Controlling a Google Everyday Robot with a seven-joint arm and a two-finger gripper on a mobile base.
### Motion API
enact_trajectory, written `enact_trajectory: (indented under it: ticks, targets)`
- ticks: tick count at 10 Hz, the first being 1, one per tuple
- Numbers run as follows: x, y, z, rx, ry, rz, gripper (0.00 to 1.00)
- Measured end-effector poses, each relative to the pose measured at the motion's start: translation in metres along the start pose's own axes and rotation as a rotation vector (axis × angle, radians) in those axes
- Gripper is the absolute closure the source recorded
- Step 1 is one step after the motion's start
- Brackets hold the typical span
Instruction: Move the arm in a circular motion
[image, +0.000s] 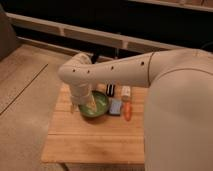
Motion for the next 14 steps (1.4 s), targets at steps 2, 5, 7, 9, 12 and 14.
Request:
enact_trajectory:
  ticks: [2,5,7,9,12,14]
  targets:
    - [0.000,0.000,0.000,0.000,0.000,0.000,0.35]
    - [0.000,0.000,0.000,0.000,0.000,0.000,0.35]
    - [0.000,0.000,0.000,0.000,0.000,0.000,0.35]
    - [0.000,0.000,0.000,0.000,0.001,0.000,0.35]
    - [0.000,0.000,0.001,0.002,0.000,-0.001,0.35]
    - [-0.013,-0.018,-0.006,0.020,-0.053,0.019,0.35]
